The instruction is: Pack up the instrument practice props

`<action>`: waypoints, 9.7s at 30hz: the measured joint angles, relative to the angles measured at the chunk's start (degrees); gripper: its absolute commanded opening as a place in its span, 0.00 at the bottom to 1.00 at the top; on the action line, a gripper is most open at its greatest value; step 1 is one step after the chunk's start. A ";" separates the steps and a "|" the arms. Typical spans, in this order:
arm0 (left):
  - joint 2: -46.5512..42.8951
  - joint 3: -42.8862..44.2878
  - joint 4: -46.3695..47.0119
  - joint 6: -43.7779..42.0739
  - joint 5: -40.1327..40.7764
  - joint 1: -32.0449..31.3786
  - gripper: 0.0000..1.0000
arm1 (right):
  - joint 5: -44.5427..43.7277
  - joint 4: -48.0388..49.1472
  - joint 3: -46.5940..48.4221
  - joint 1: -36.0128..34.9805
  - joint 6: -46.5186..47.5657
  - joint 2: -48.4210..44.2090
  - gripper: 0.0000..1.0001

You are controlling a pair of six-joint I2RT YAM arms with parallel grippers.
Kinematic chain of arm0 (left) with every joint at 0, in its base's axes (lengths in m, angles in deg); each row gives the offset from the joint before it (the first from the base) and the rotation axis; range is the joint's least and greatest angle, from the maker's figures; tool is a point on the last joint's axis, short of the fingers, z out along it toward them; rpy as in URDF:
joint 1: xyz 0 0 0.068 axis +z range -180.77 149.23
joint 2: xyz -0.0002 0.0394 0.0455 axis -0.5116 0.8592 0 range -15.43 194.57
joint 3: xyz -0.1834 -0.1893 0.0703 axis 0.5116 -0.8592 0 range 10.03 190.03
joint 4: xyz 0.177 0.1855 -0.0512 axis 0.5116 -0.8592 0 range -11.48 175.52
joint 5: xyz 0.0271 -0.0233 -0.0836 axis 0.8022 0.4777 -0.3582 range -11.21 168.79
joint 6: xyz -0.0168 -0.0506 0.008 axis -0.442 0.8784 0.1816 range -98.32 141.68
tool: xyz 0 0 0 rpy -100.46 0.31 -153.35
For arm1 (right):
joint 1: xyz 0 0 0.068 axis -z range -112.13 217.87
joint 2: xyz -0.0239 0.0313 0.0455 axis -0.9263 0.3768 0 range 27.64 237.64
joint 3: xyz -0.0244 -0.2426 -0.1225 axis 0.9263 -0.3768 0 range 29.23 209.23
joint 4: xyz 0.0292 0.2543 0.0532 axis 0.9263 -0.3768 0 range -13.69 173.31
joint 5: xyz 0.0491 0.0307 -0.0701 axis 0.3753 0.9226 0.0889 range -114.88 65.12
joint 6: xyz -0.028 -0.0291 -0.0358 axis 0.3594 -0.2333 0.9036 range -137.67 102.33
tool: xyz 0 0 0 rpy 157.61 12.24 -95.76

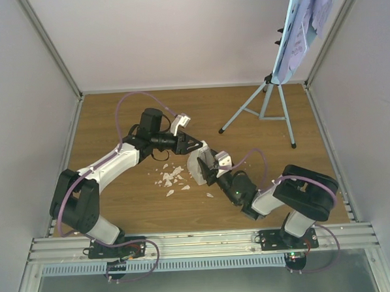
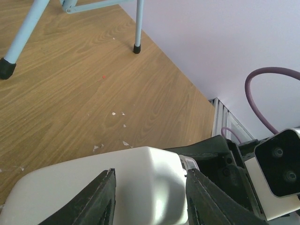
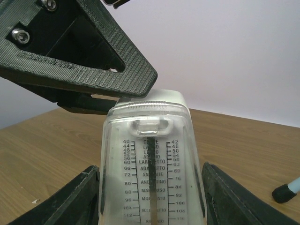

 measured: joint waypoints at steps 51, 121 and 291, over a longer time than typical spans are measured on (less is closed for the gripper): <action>-9.92 -0.63 -6.84 -16.92 31.76 -13.33 0.99 | 25.09 -78.25 7.39 44.41 -15.47 -53.59 1.00; -4.90 0.02 -3.78 0.66 66.79 -22.77 0.45 | 34.12 -78.58 2.16 44.46 -17.07 -52.24 1.00; -24.79 -5.42 -8.41 -17.09 53.53 -2.05 0.92 | 8.74 -48.26 0.94 23.85 -11.76 -28.87 1.00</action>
